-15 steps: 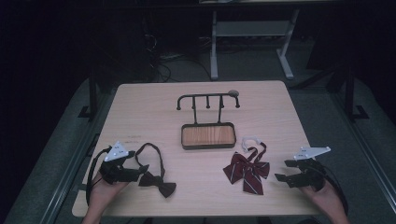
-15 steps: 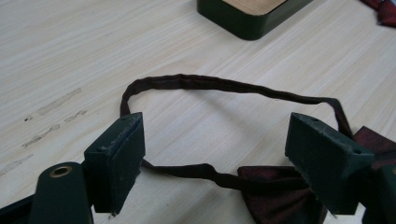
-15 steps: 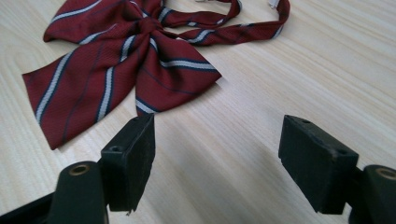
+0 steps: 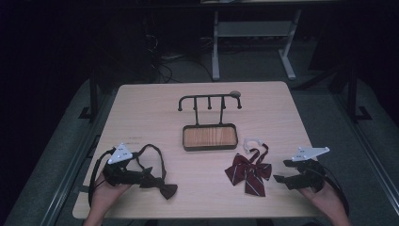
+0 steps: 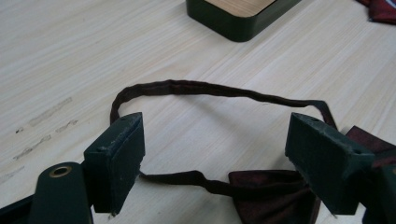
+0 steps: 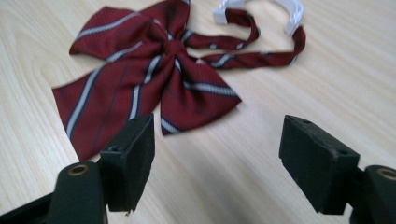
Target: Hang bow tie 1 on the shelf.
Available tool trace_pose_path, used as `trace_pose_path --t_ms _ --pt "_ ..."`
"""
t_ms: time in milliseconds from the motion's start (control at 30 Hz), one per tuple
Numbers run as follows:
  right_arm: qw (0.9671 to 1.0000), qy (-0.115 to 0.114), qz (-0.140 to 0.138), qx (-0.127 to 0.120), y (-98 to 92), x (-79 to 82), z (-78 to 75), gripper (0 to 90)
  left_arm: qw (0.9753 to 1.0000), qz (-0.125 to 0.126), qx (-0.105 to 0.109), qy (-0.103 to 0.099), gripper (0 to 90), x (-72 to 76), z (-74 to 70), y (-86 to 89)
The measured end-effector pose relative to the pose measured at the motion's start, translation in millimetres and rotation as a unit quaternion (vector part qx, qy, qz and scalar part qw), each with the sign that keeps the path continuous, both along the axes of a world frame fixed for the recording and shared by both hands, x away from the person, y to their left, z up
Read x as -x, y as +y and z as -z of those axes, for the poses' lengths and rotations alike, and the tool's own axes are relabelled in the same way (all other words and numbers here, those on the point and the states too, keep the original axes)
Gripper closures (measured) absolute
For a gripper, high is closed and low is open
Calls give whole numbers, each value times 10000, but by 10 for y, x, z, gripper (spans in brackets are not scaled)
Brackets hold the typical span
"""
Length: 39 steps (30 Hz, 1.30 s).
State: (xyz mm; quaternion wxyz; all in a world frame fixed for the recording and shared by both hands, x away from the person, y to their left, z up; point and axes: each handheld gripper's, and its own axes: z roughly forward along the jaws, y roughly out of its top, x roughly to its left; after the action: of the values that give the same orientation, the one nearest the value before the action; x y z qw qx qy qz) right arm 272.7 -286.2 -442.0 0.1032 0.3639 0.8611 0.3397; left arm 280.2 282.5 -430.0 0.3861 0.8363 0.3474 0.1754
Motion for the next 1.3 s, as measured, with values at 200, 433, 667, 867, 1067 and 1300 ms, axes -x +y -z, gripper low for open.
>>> trace_pose_path --t_ms 200,433,667,867,1067,1300 --pt "10000 -25 -40 26 97 -59 -125 277 10000 22 -26 -28 203 14 -7 39" --pt "9996 -22 -279 101 233 -196 -259 329 9999 -30 92 -96 203 32 -34 44" --pt "9987 79 -453 198 294 -348 -335 363 9999 -36 130 -85 202 21 -33 32" --pt "9980 135 -558 260 347 -459 -399 397 9999 -1 122 -109 202 25 -43 40" --pt "9971 198 -655 339 411 -566 -420 415 9998 34 115 -137 202 40 -53 4" --pt "9960 350 -739 367 459 -757 -464 421 9998 42 120 -174 202 55 -70 7"
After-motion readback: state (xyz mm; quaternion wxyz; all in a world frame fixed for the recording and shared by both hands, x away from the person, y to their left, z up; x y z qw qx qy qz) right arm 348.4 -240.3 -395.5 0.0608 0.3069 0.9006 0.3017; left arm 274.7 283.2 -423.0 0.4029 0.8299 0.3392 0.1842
